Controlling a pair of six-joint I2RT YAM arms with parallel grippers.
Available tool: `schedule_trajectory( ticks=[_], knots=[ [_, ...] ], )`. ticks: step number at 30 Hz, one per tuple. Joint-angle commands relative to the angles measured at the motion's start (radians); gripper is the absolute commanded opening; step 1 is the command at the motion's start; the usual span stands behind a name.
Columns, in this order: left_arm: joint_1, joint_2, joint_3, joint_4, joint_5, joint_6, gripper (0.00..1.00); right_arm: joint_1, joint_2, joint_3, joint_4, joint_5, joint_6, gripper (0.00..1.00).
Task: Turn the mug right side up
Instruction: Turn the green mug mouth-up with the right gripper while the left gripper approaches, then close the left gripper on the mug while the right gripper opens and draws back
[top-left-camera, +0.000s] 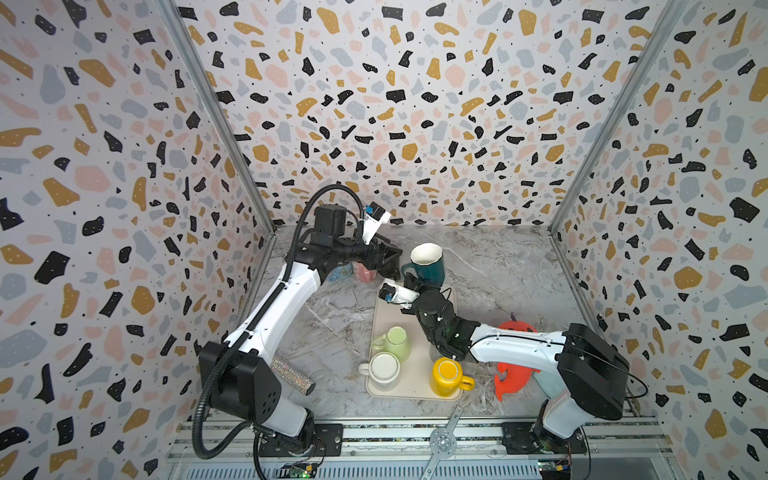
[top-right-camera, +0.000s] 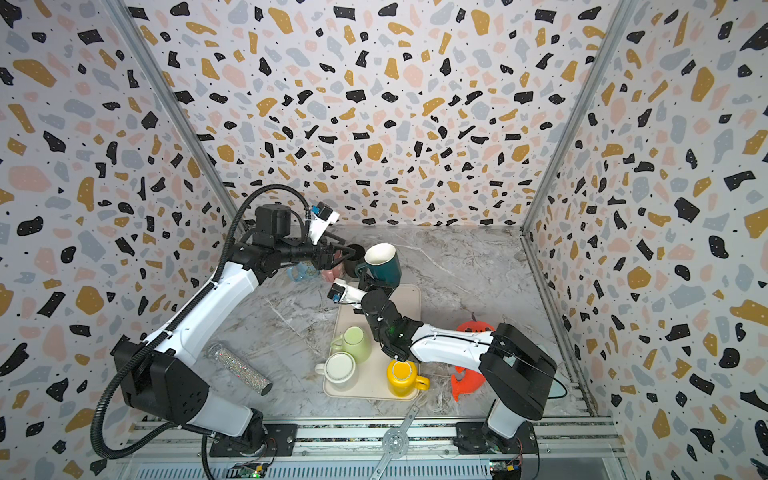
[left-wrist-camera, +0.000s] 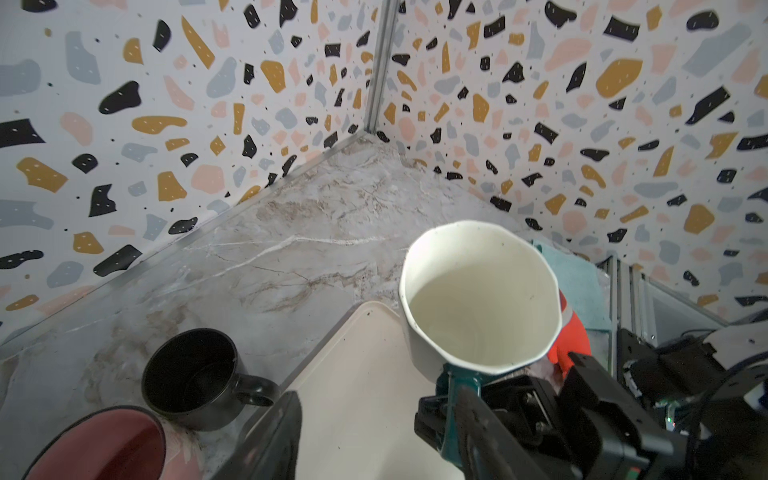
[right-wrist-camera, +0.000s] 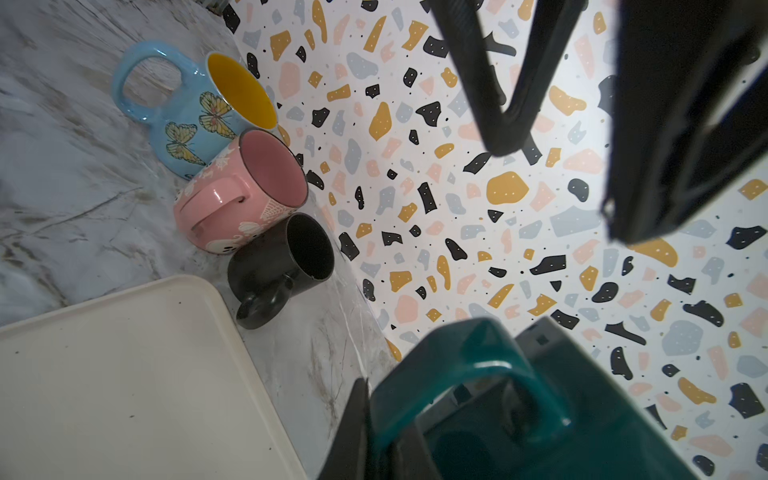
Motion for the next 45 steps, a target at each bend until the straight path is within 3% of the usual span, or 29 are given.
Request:
schedule_trajectory(
  ticks=[1, 19, 27, 36, 40, 42, 45],
  knots=[
    [-0.02, 0.01, 0.035, -0.12, -0.038, 0.116, 0.6, 0.009, -0.027, 0.013, 0.148, 0.054, -0.077, 0.0],
    [-0.085, 0.029, 0.035, -0.223, -0.037, 0.197, 0.59, 0.036, 0.002, -0.006, 0.259, 0.089, -0.152, 0.0],
    [-0.097, 0.054, 0.047, -0.259, -0.03, 0.206, 0.5, 0.036, -0.006, -0.01, 0.283, 0.085, -0.161, 0.0],
    [-0.103, 0.072, 0.052, -0.286, -0.013, 0.22, 0.3, 0.041, 0.006, -0.006, 0.322, 0.086, -0.176, 0.0],
    [-0.104, 0.079, 0.054, -0.29, -0.012, 0.22, 0.14, 0.041, 0.011, -0.005, 0.326, 0.088, -0.178, 0.0],
    [-0.104, 0.08, 0.056, -0.285, -0.008, 0.216, 0.01, 0.04, 0.014, -0.006, 0.329, 0.094, -0.177, 0.0],
    [-0.104, 0.085, 0.057, -0.282, -0.01, 0.209, 0.0, 0.041, 0.022, -0.007, 0.336, 0.107, -0.18, 0.0]
  ],
)
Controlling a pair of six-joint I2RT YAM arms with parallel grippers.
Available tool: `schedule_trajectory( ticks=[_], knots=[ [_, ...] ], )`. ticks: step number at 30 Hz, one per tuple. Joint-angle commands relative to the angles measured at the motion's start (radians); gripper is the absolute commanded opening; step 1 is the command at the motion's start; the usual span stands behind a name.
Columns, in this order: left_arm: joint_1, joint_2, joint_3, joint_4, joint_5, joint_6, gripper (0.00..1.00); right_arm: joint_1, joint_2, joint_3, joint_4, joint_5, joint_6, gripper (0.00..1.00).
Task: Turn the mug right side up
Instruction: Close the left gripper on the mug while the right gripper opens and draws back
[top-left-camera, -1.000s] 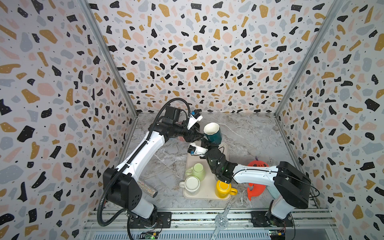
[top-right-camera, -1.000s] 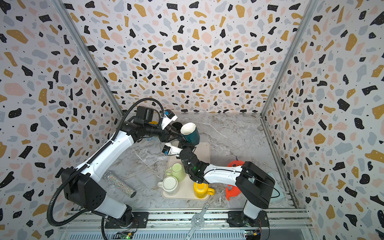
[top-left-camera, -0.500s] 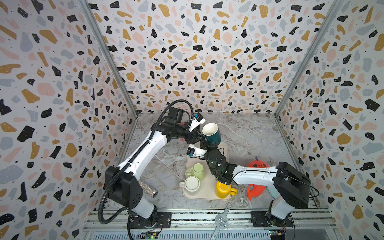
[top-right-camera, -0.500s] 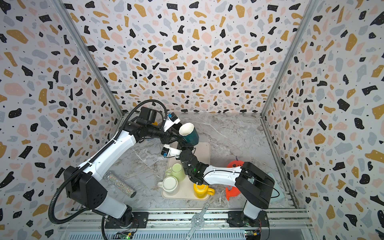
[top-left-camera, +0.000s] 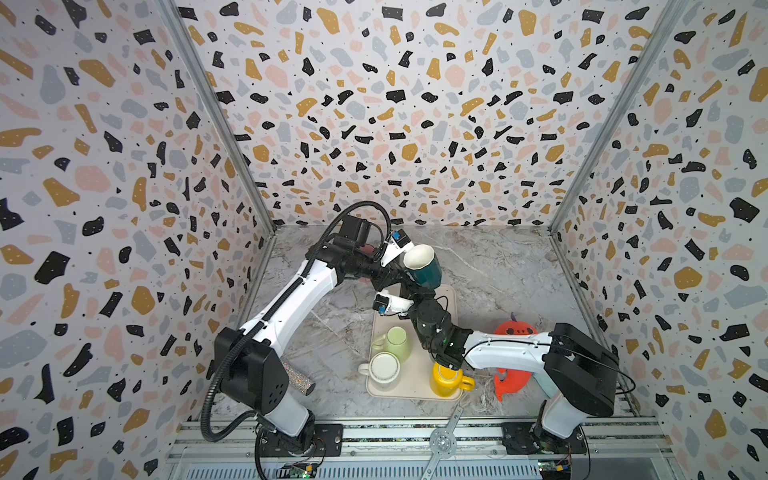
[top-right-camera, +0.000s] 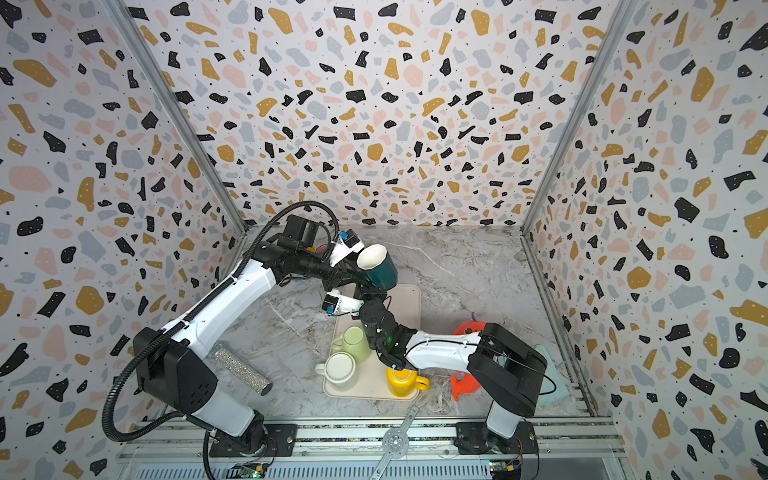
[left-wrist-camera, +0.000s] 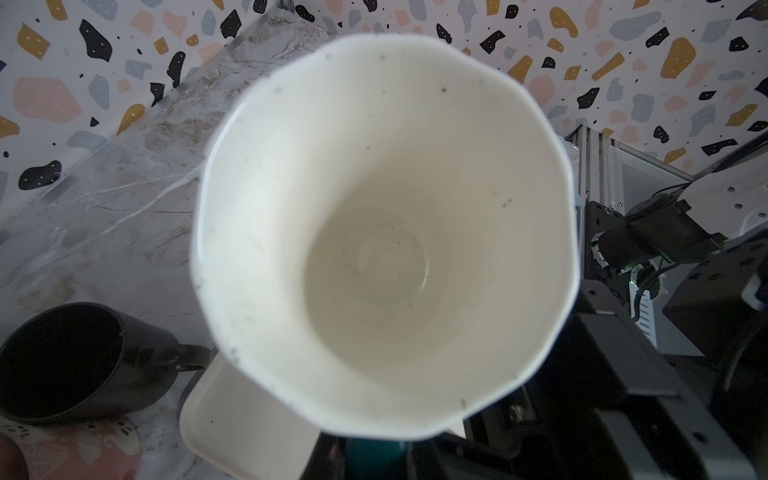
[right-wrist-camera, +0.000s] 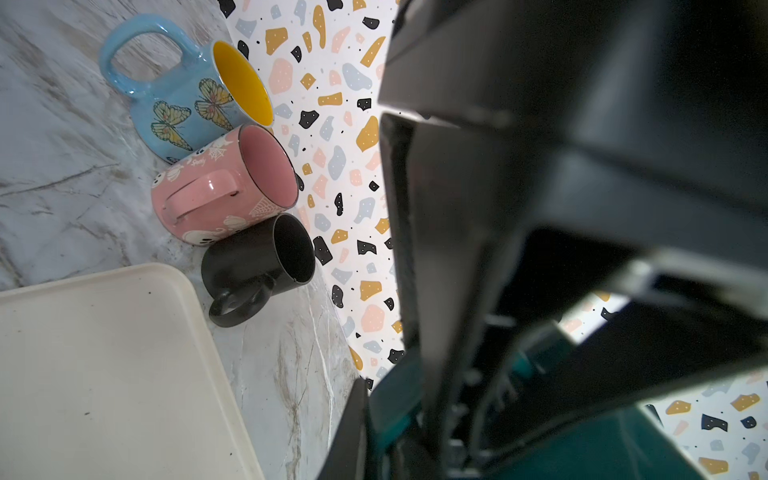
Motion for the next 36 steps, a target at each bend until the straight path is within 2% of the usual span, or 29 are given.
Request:
schedule_trajectory(
  ticks=[1, 3, 5, 9, 14, 26, 30, 36],
  knots=[
    [-0.003, 0.017, 0.019, -0.019, -0.009, -0.011, 0.0, 0.001, -0.025, 0.036, 0.17, 0.053, 0.003, 0.0],
    [-0.004, 0.016, 0.014, 0.002, -0.024, -0.033, 0.0, 0.001, -0.019, 0.032, 0.186, 0.066, -0.006, 0.0],
    [-0.004, 0.017, 0.014, 0.015, -0.034, -0.048, 0.0, 0.002, -0.012, 0.026, 0.203, 0.083, -0.021, 0.13],
    [-0.003, 0.02, 0.011, 0.043, -0.054, -0.075, 0.0, 0.001, -0.009, 0.011, 0.226, 0.116, -0.041, 0.24],
    [-0.003, 0.034, 0.018, 0.06, -0.075, -0.093, 0.0, -0.005, -0.02, -0.008, 0.22, 0.149, -0.026, 0.32],
    [-0.004, 0.099, 0.061, 0.117, -0.123, -0.155, 0.0, -0.034, -0.117, -0.076, 0.195, 0.239, 0.007, 0.45],
    [-0.003, 0.123, 0.066, 0.183, -0.139, -0.21, 0.0, -0.048, -0.192, -0.099, 0.138, 0.266, 0.071, 0.47],
    [-0.008, 0.139, 0.047, 0.302, -0.167, -0.301, 0.0, -0.077, -0.334, -0.114, -0.047, 0.258, 0.276, 0.48]
  ],
)
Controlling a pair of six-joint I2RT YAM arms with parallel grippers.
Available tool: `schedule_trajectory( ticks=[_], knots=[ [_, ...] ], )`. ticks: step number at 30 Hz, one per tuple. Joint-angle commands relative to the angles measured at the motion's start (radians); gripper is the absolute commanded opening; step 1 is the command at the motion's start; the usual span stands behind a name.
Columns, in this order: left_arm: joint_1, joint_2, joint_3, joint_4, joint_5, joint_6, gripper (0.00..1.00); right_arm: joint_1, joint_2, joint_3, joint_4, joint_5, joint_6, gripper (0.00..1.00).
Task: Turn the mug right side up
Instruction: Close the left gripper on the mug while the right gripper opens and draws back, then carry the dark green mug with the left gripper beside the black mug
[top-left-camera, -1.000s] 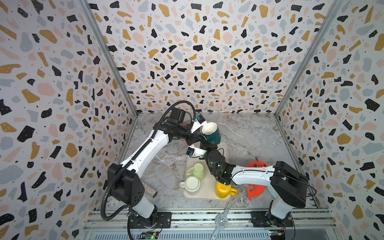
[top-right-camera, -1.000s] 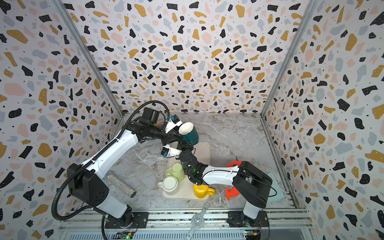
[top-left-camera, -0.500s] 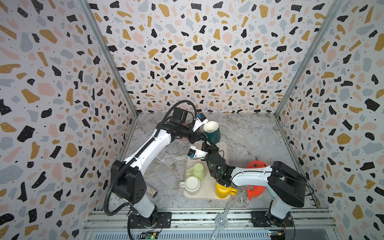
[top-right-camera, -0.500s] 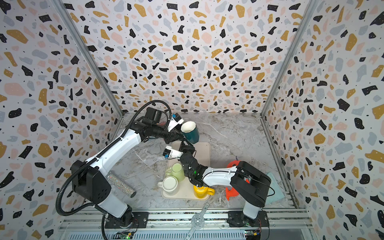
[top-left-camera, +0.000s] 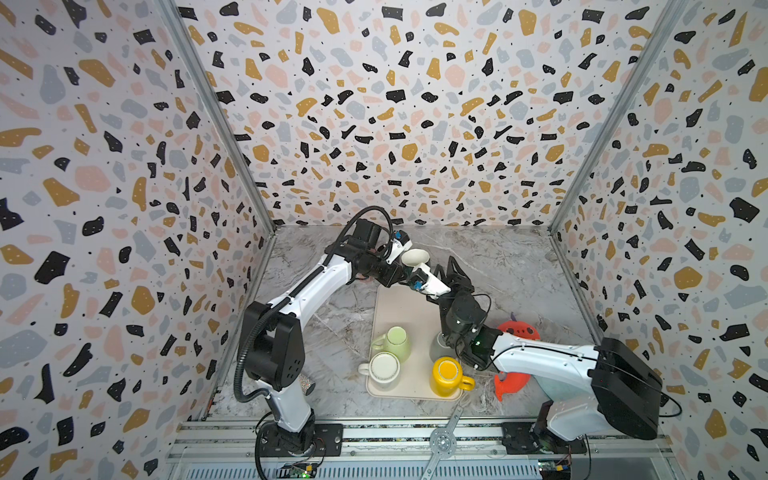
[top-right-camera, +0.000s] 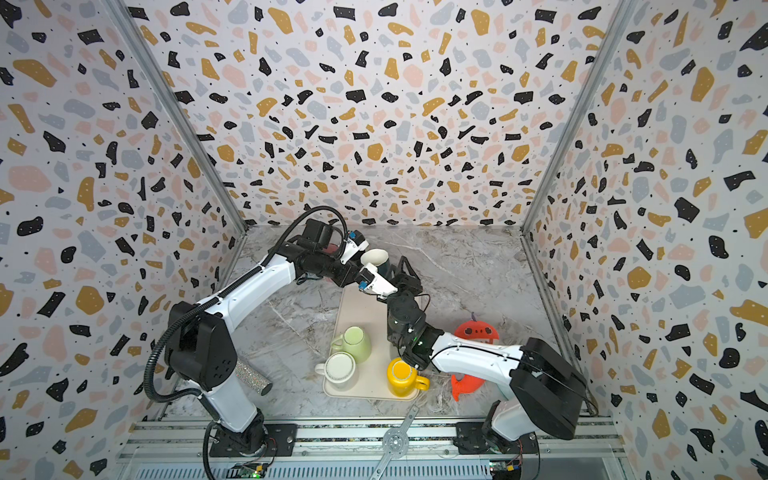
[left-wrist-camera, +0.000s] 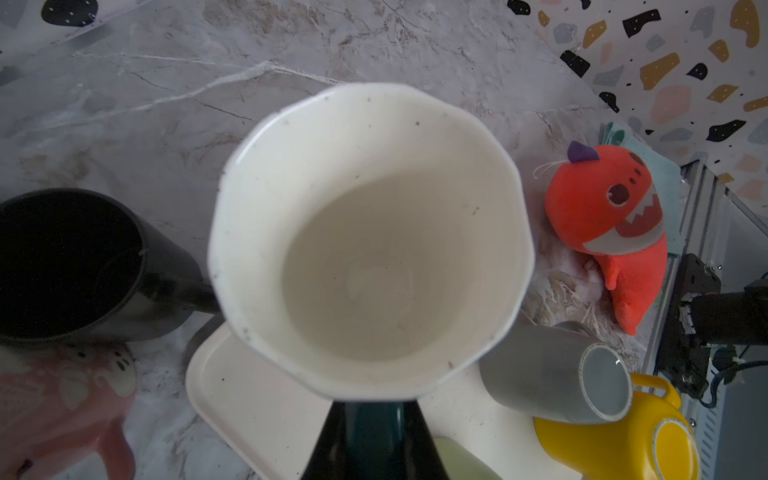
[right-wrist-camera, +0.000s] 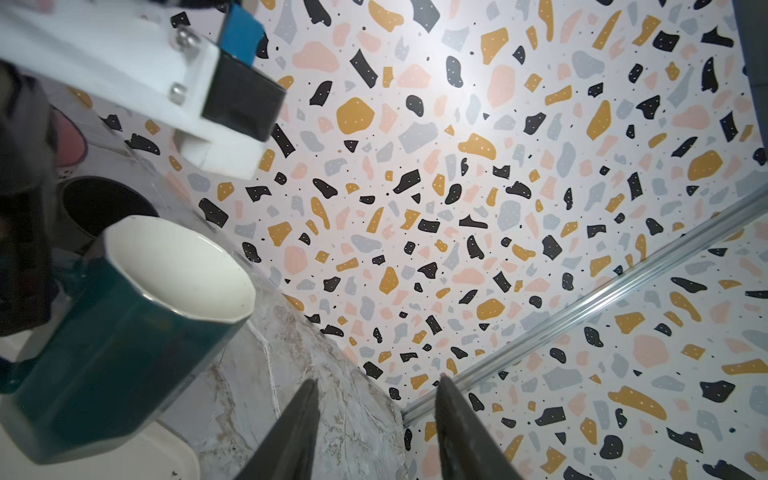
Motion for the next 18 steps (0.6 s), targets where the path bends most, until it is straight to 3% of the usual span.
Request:
schedule_trajectory(
  ticks=[1, 8, 18],
  knots=[
    [-0.004, -0.022, 0.033, 0.207, 0.006, -0.09, 0.0, -0.018, -0.091, -0.006, -0.119, 0.02, 0.173, 0.48],
    [-0.055, 0.043, 0.035, 0.312, -0.142, -0.212, 0.0, -0.061, -0.181, -0.027, -0.233, -0.014, 0.327, 0.5],
    [-0.127, 0.155, 0.108, 0.343, -0.315, -0.287, 0.0, -0.078, -0.2, -0.045, -0.273, -0.007, 0.367, 0.51]
  ],
)
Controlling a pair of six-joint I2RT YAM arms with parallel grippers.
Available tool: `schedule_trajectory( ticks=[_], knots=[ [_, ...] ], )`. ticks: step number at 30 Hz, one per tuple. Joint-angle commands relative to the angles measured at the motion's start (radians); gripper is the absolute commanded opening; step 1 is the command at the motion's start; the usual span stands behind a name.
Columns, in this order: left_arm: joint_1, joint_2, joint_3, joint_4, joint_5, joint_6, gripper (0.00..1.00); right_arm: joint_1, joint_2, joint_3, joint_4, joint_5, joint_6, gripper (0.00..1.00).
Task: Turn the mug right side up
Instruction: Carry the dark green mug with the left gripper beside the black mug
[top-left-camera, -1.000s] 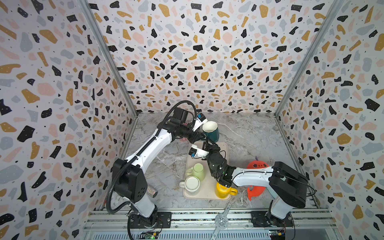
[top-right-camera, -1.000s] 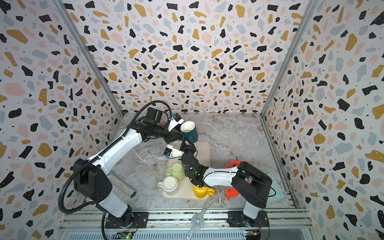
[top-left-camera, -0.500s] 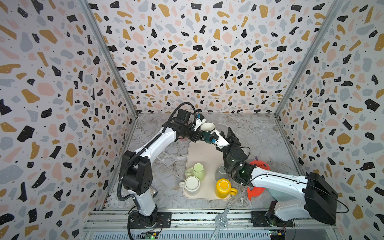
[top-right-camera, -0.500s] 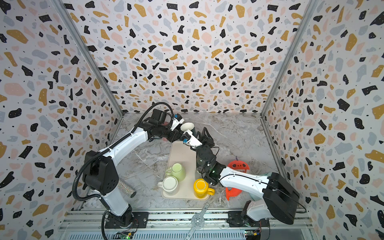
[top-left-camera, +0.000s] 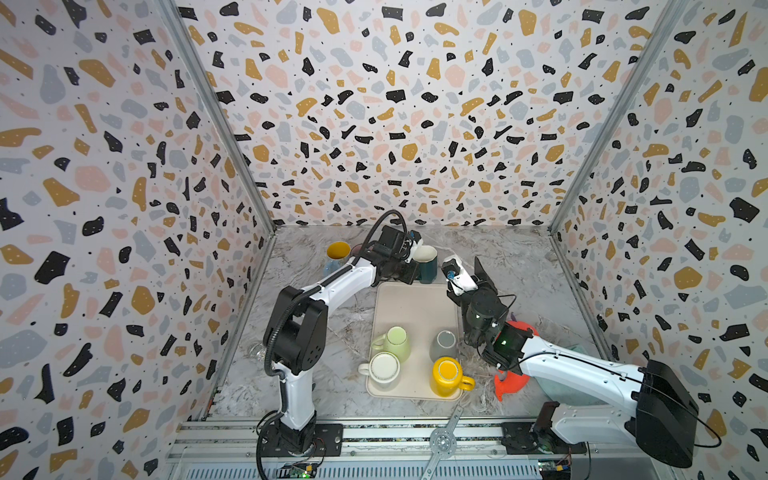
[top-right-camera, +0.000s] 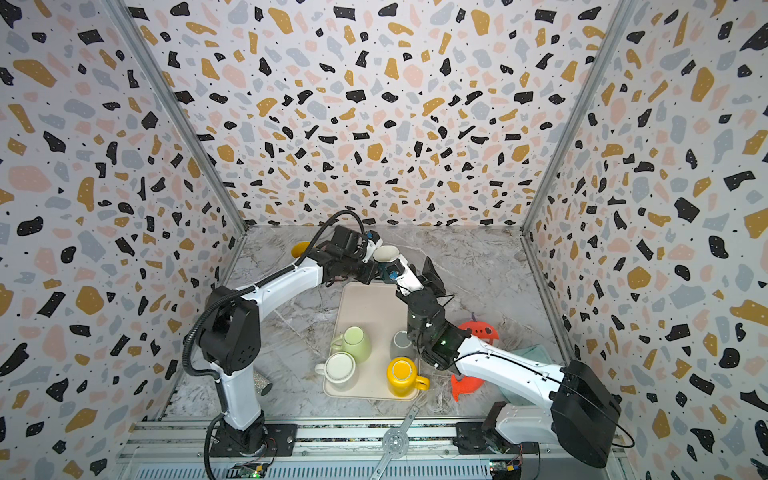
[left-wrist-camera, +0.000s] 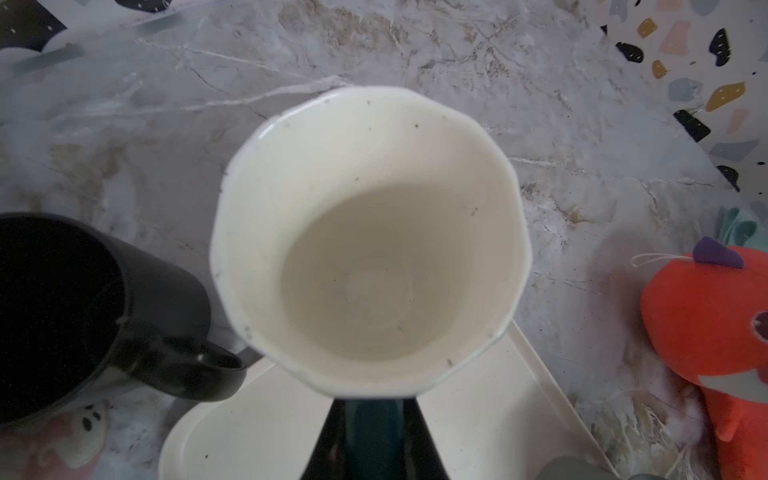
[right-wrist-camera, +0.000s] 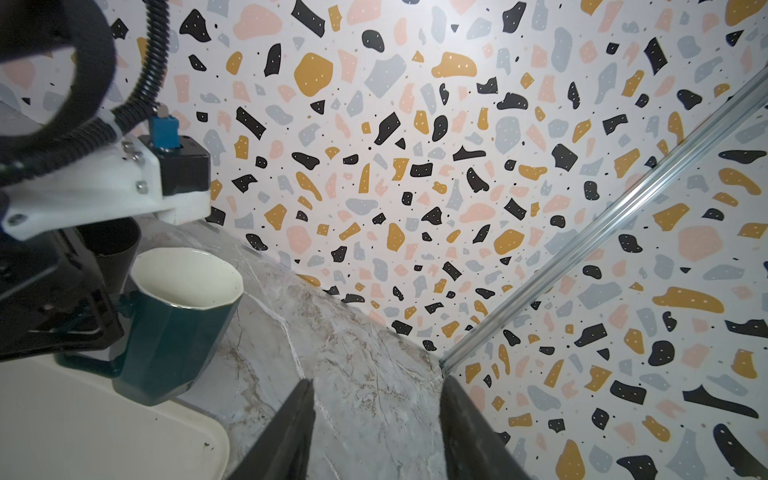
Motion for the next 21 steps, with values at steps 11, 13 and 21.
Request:
schedule_trajectory(
  ticks=[11, 13, 21],
  knots=[
    [-0.023, 0.016, 0.054, 0.242, -0.199, -0.089, 0.0, -0.029, -0.07, -0.02, -0.055, -0.011, 0.112, 0.51],
    [-0.023, 0.031, 0.057, 0.249, -0.217, -0.092, 0.0, -0.032, -0.073, -0.021, -0.065, -0.014, 0.121, 0.51],
    [-0.023, 0.067, 0.056, 0.284, -0.263, -0.065, 0.0, -0.04, -0.078, -0.027, -0.087, -0.014, 0.143, 0.51]
  ],
)
